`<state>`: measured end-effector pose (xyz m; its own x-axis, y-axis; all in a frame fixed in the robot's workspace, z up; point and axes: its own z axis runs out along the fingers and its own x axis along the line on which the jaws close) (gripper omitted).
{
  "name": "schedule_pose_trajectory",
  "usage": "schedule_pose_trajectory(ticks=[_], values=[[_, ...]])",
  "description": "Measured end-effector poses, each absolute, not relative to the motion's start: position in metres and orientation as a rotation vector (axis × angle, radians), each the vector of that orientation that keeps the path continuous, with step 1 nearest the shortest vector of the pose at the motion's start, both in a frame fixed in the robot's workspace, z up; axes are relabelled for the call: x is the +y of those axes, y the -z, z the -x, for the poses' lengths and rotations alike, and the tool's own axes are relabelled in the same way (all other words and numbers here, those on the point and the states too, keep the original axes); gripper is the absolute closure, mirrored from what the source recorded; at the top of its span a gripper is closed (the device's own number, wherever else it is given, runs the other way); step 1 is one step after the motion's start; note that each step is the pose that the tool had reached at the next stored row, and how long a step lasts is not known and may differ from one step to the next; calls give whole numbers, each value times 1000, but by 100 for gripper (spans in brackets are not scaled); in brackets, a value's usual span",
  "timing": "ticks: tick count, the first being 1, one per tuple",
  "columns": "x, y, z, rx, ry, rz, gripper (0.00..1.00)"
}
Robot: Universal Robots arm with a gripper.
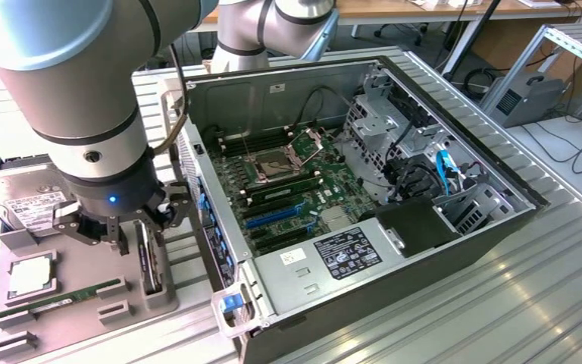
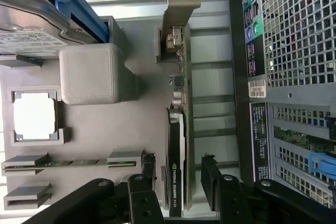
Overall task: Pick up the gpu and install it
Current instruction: 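Pick up the gpu and move the gpu toward the slot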
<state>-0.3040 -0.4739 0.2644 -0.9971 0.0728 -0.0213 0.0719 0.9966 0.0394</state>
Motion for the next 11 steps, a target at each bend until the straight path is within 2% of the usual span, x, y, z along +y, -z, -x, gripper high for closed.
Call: schedule_pose_trajectory(ticks=[11], values=[[-455,-255,302,3117,-60,-106,52]])
